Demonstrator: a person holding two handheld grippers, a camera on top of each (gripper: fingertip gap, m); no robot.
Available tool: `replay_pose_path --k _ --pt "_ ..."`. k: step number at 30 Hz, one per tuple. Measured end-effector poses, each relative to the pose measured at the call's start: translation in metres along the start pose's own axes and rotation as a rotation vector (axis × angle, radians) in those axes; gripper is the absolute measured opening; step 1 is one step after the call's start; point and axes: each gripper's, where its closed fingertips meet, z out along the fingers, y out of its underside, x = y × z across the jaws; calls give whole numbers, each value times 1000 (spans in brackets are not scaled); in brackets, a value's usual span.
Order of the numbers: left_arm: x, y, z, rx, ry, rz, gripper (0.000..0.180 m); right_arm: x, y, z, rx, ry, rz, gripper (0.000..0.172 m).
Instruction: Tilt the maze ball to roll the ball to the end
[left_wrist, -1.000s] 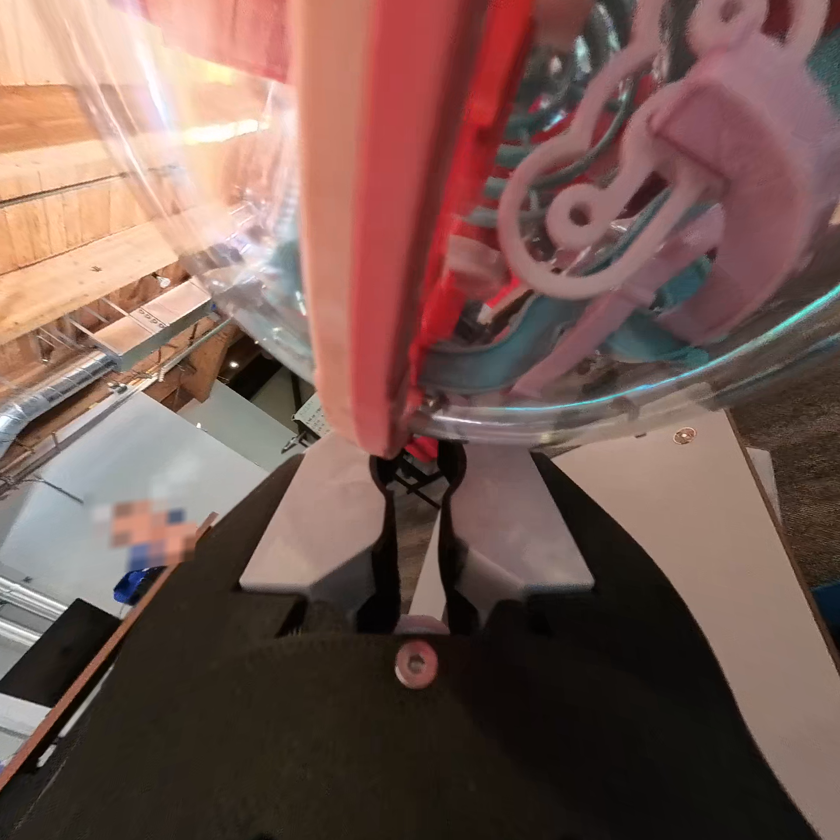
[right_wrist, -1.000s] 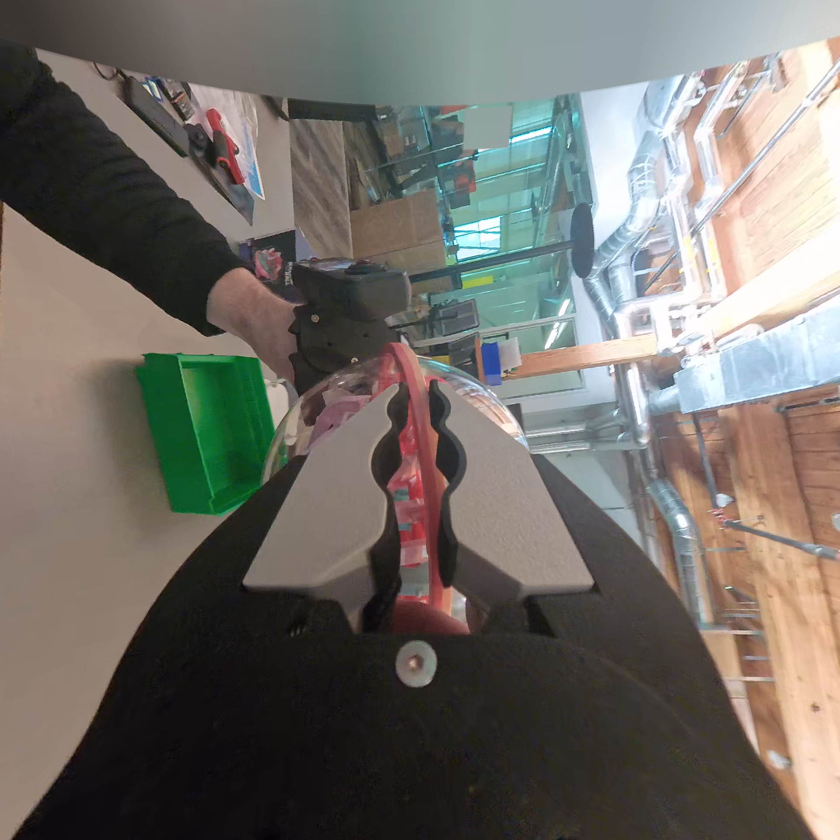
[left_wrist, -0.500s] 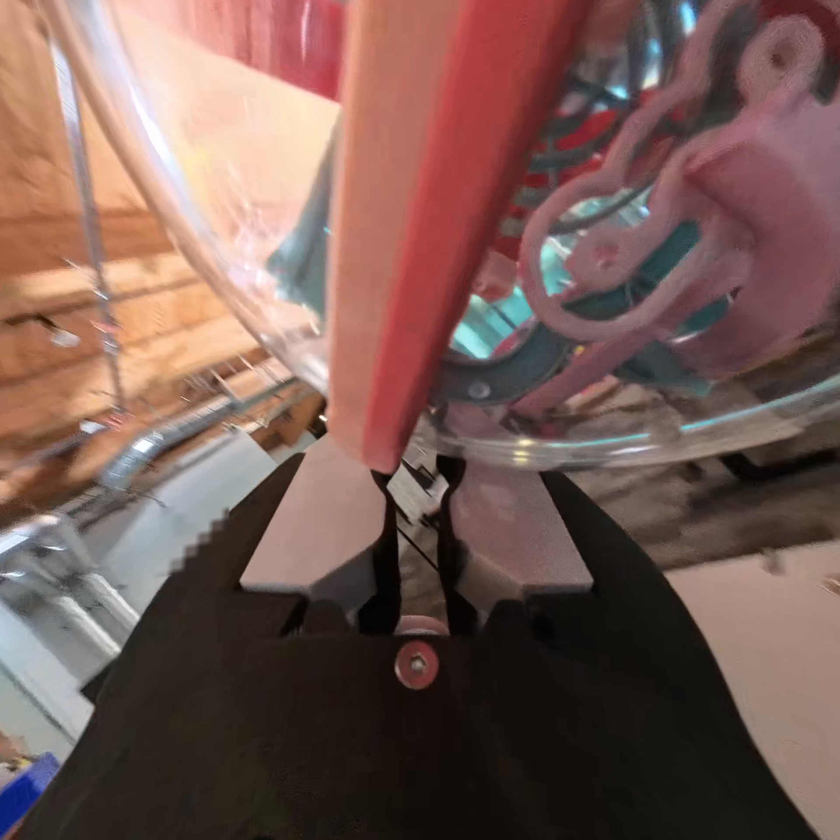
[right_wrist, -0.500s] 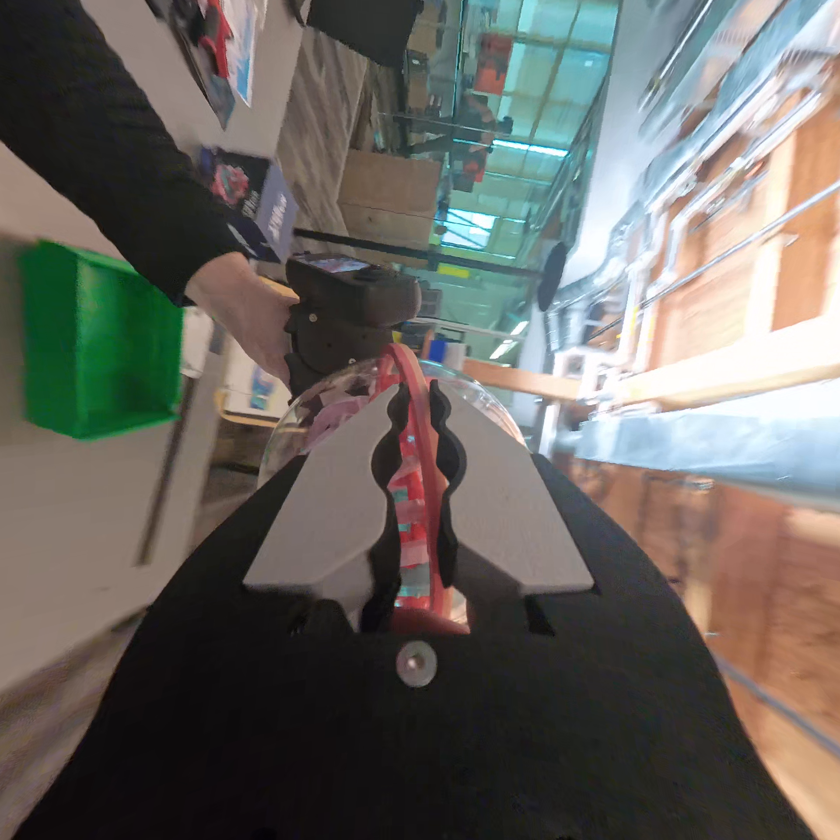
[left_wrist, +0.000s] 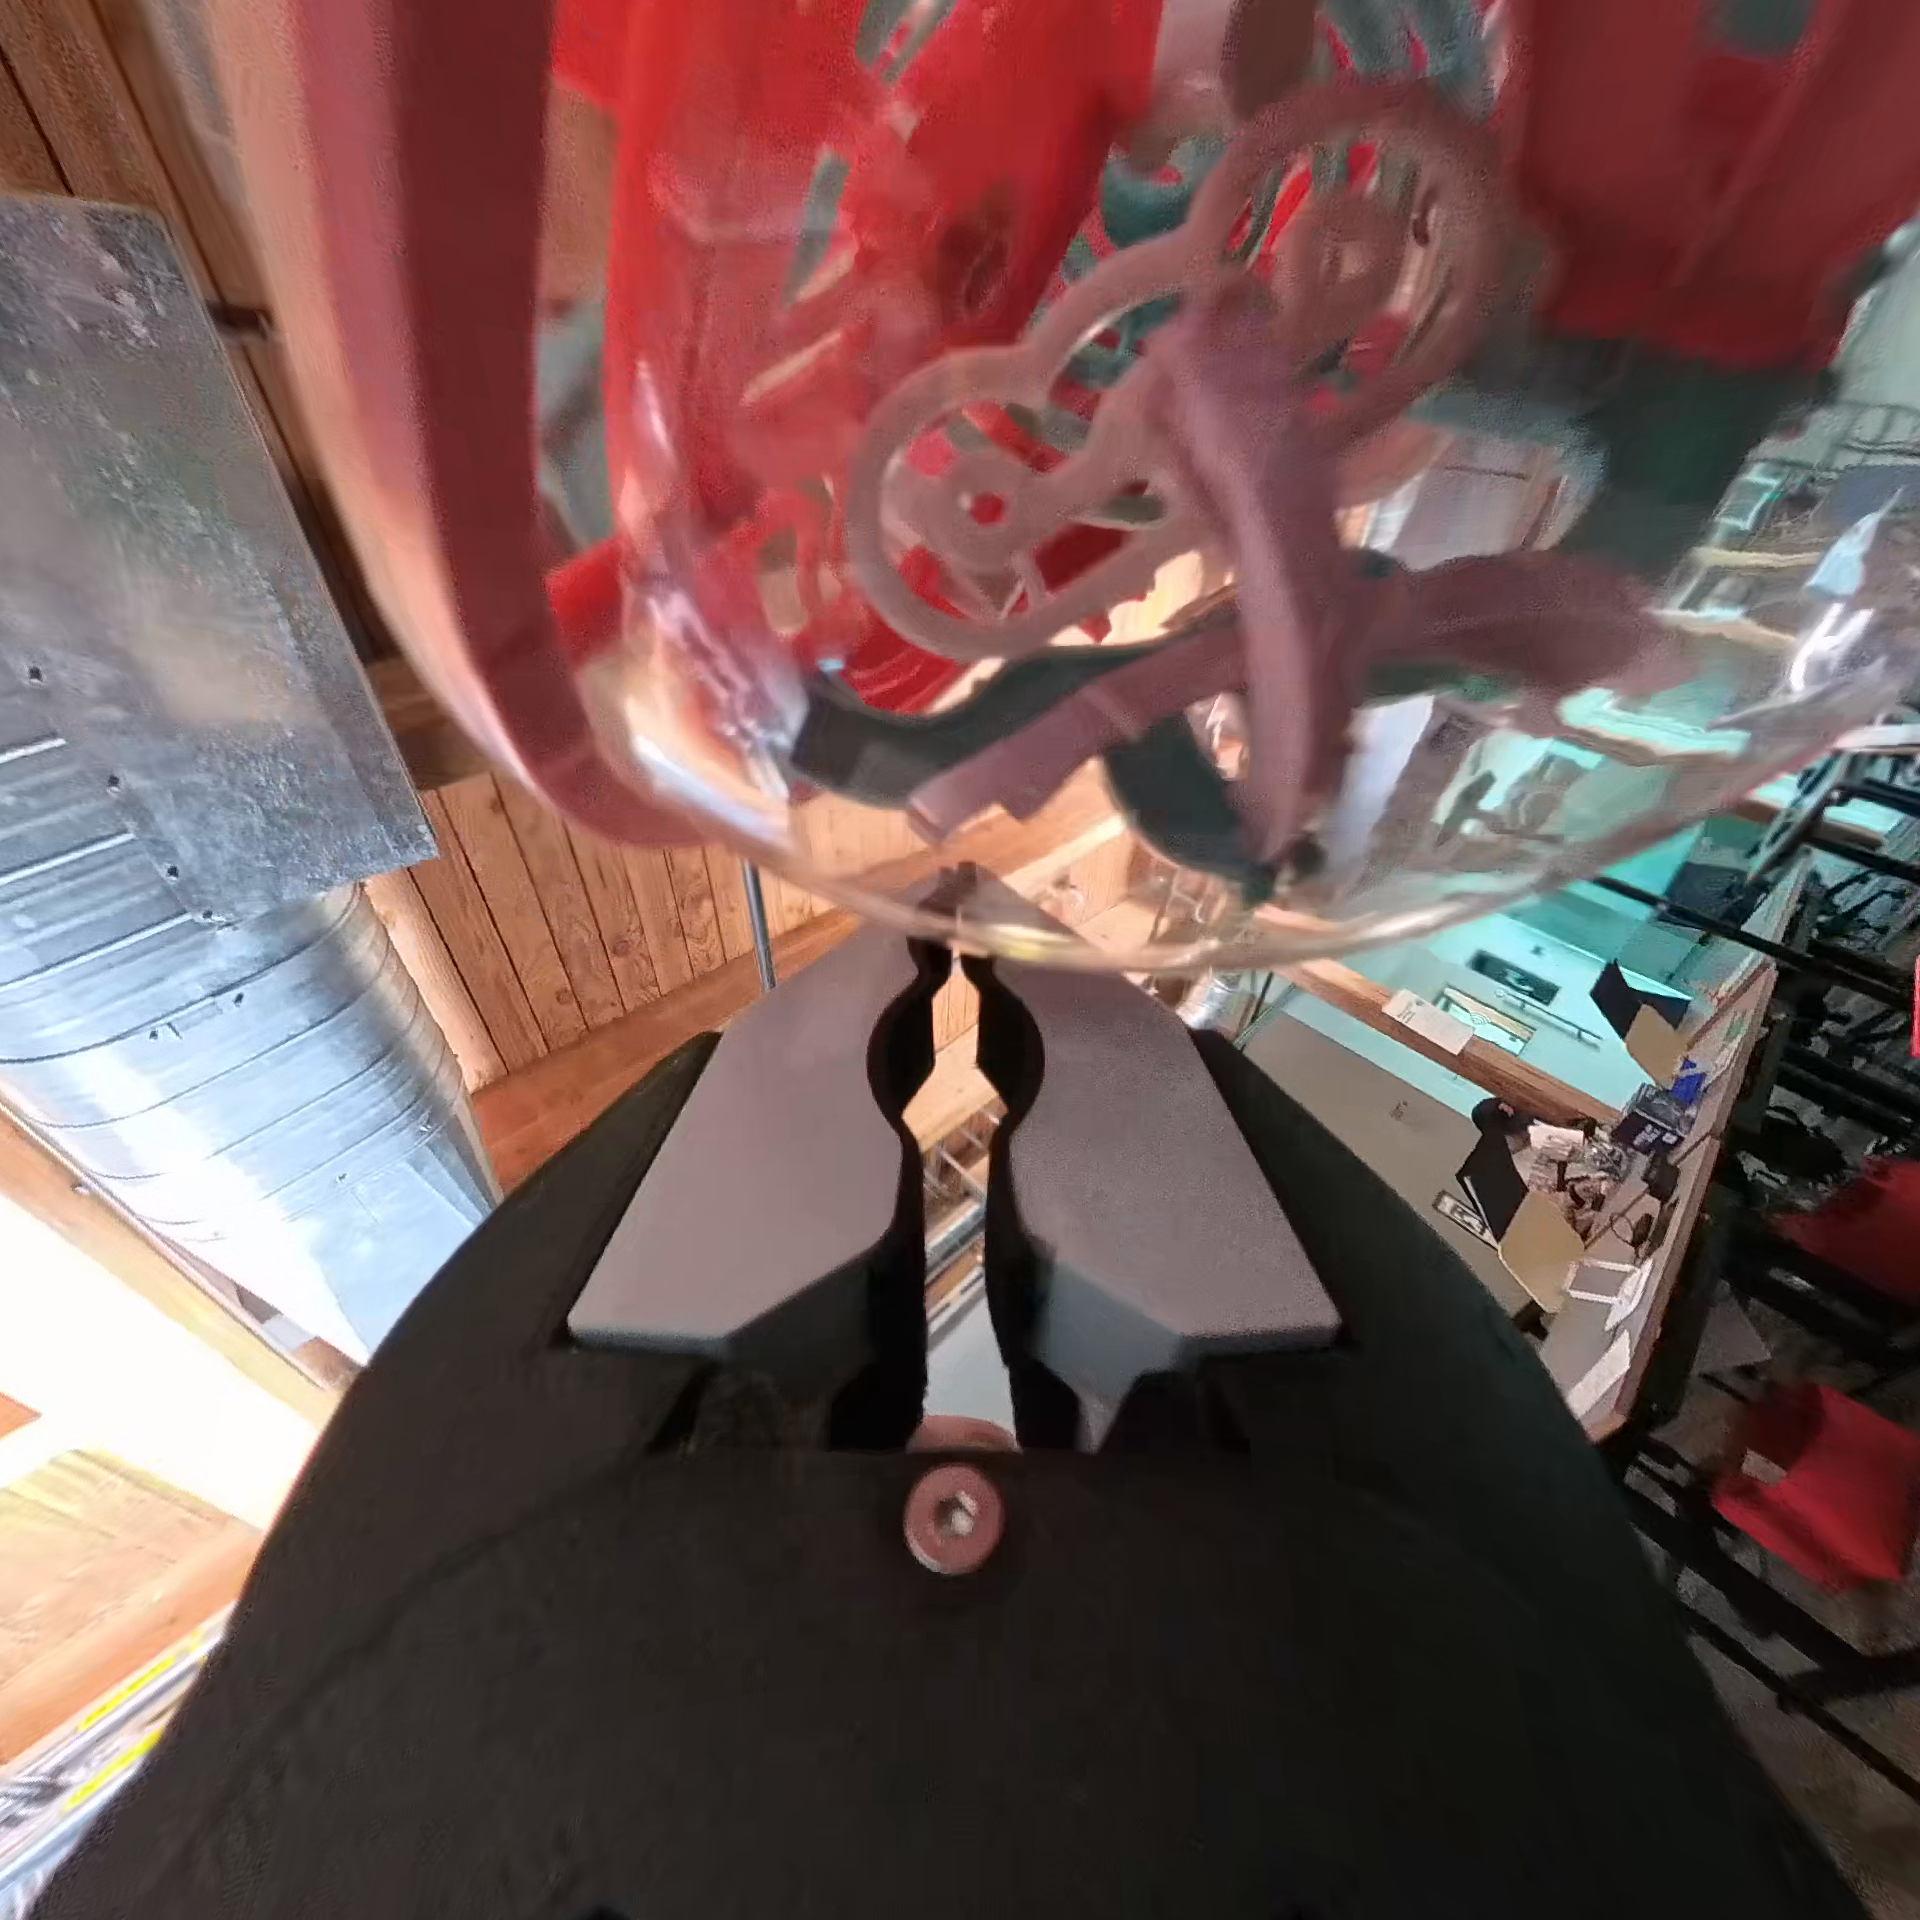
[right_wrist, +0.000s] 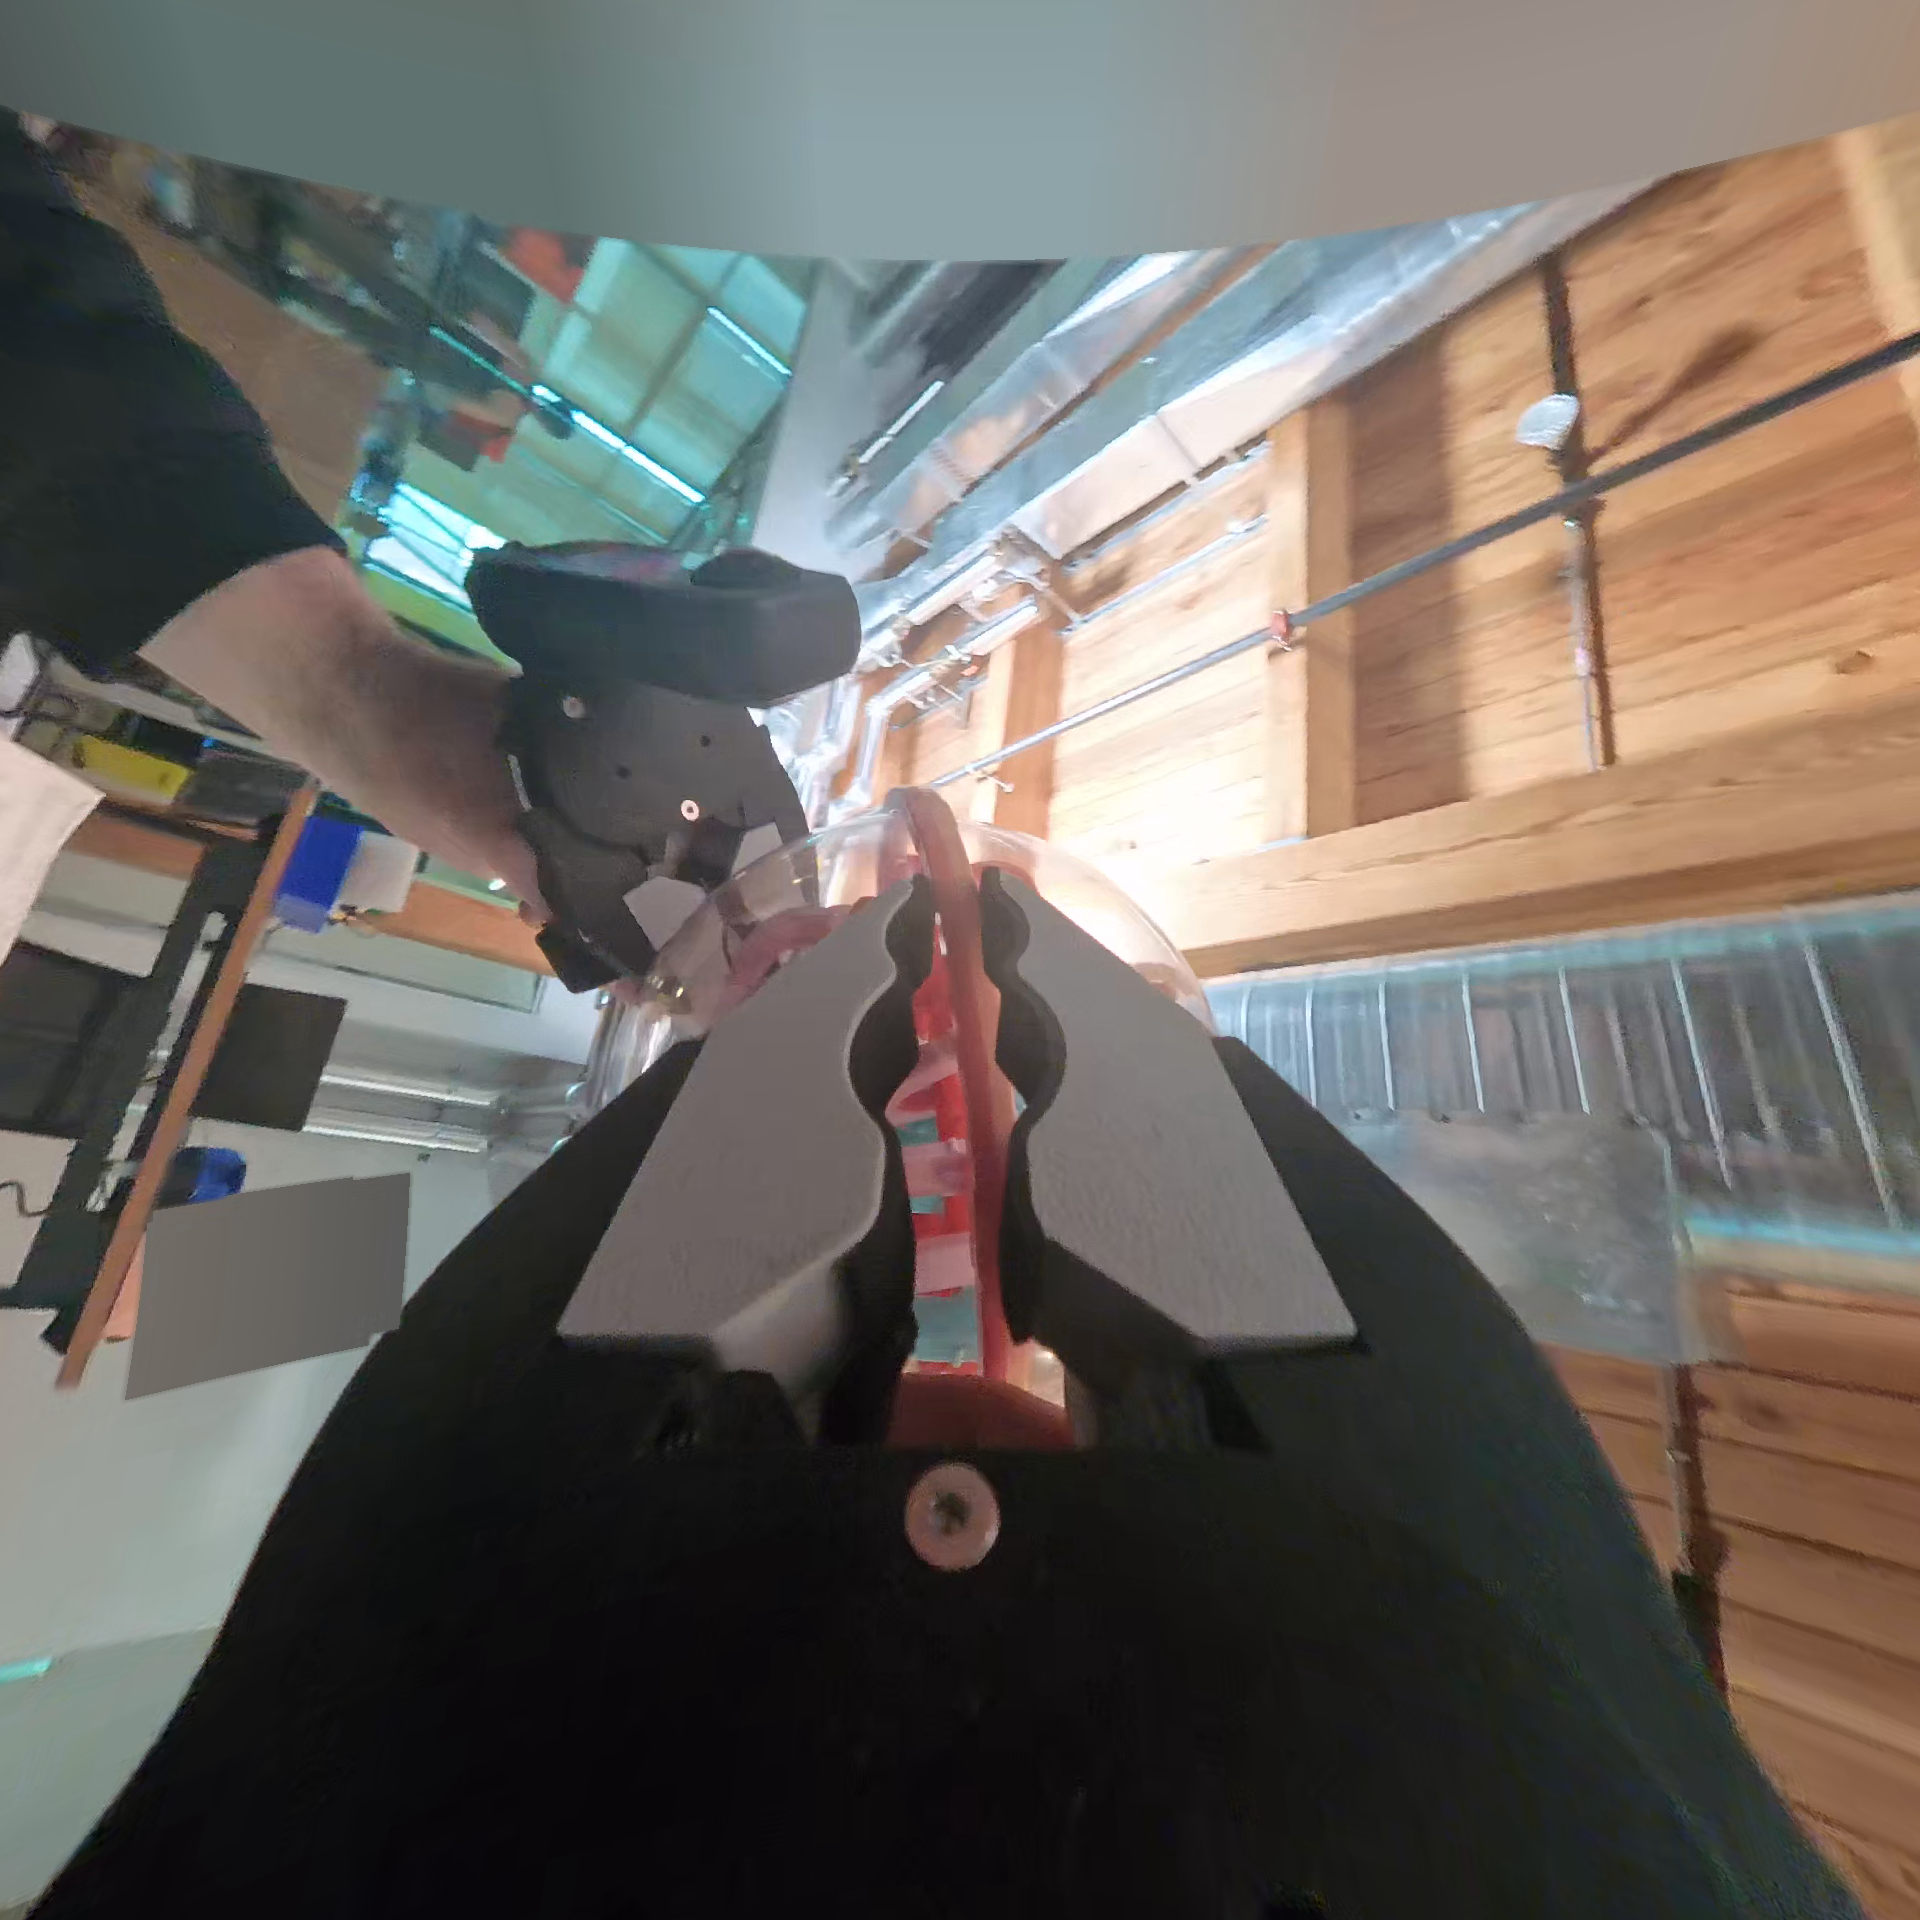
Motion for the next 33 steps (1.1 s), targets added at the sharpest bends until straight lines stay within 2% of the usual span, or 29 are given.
replay_pose_path --k 6,10,14,17,21,26,30,31,33 --pt "5 -29 -7 28 1 -29 0 25 -11 -26 46 204 119 6" --pt "21 -36 -6 65 36 -121 0 37 -11 -45 112 339 286 7" --pt "36 -21 -5 58 89 -306 0 30 8 -56 125 429 464 6" --pt "49 -6 -4 93 150 -474 0 19 15 -62 197 465 636 6" --pt "58 7 -6 127 162 -601 0 5 27 -68 227 516 761 6" --pt "63 9 -14 180 210 -721 0 0 45 -86 315 617 956 6" --pt "72 2 -24 276 352 -910 0 -6 59 -100 376 684 1093 6" --pt "73 1 -26 302 376 -958 12 -9 62 -101 388 688 1131 6" --pt "78 1 -31 318 396 -992 14 -21 64 -99 397 687 1180 5"
